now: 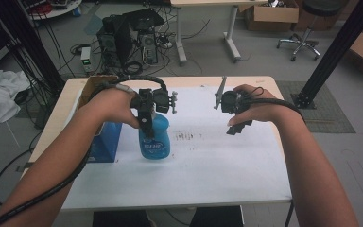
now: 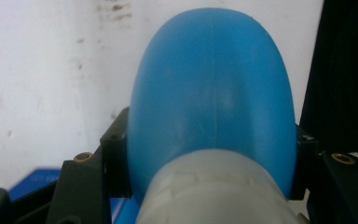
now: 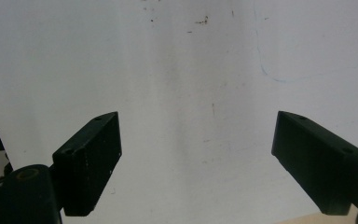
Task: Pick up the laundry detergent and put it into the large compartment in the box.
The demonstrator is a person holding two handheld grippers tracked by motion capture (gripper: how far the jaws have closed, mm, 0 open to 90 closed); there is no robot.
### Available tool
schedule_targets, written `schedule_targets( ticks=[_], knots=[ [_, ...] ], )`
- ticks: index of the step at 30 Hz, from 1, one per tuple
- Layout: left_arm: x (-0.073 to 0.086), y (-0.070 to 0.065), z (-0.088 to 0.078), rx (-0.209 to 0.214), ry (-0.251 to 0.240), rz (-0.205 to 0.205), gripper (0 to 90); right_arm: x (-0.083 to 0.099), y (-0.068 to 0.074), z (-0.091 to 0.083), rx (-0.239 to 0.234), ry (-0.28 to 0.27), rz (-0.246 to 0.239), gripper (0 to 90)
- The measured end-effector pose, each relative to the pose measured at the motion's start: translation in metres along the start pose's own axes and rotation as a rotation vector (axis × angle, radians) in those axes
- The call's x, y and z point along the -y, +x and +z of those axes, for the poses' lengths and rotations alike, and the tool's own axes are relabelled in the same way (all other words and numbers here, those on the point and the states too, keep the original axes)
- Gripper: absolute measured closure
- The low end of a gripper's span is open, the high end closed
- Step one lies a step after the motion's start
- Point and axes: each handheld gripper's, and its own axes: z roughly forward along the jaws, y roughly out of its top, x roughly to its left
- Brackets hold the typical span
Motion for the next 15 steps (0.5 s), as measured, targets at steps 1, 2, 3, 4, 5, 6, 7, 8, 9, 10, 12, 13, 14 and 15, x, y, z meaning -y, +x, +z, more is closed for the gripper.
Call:
schedule_targets(
  ticks=[1, 2, 3, 4, 5, 6, 7, 8, 9, 10, 12, 13, 14, 15],
  knots=[
    [0.000, -0.001, -0.003, -0.005, 0.004, -0.021, 38.3, 0.000, 0.000, 0.000, 0.000, -0.001, -0.001, 15.9],
    [0.001, -0.001, -0.006, -0.007, 0.011, -0.034, 38.3, -0.001, 0.000, -0.001, 0.001, -0.005, -0.003, 15.8],
    [0.001, -0.001, -0.009, -0.006, 0.018, -0.049, 38.3, -0.001, 0.000, -0.001, 0.002, -0.005, -0.003, 15.8],
    [0.002, -0.001, -0.012, -0.006, 0.026, -0.073, 38.3, -0.001, 0.000, -0.001, 0.002, -0.005, -0.006, 15.8],
    [0.003, -0.001, -0.015, -0.008, 0.028, -0.095, 38.3, -0.001, 0.001, -0.001, 0.004, -0.006, -0.007, 15.8],
    [0.004, -0.001, -0.017, -0.009, 0.034, -0.113, 38.3, -0.001, 0.000, -0.001, 0.005, -0.004, -0.009, 15.8],
    [0.004, 0.000, -0.019, -0.010, 0.036, -0.130, 38.3, -0.001, 0.000, -0.001, 0.003, -0.006, -0.010, 15.9],
    [0.006, 0.001, -0.022, -0.011, 0.039, -0.175, 38.3, -0.001, 0.000, -0.001, 0.003, -0.007, -0.009, 15.8],
    [0.007, 0.002, -0.024, -0.012, 0.043, -0.198, 38.3, -0.001, 0.000, -0.002, 0.006, -0.005, -0.013, 15.8],
    [0.008, 0.002, -0.026, -0.015, 0.043, -0.220, 38.3, -0.001, 0.000, -0.002, 0.006, -0.005, -0.013, 15.8],
    [0.011, 0.004, -0.031, -0.020, 0.042, -0.286, 38.2, -0.001, 0.001, -0.002, 0.006, -0.007, -0.011, 15.8],
    [0.013, 0.006, -0.034, -0.020, 0.039, -0.318, 38.2, -0.001, 0.001, -0.002, 0.006, -0.009, -0.012, 15.9],
    [0.015, 0.007, -0.038, -0.017, 0.035, -0.354, 38.2, -0.001, 0.000, -0.002, 0.004, -0.013, -0.014, 15.8],
    [0.017, 0.009, -0.041, -0.017, 0.031, -0.375, 38.2, -0.001, 0.000, -0.002, 0.004, -0.013, -0.014, 15.8]
  ],
)
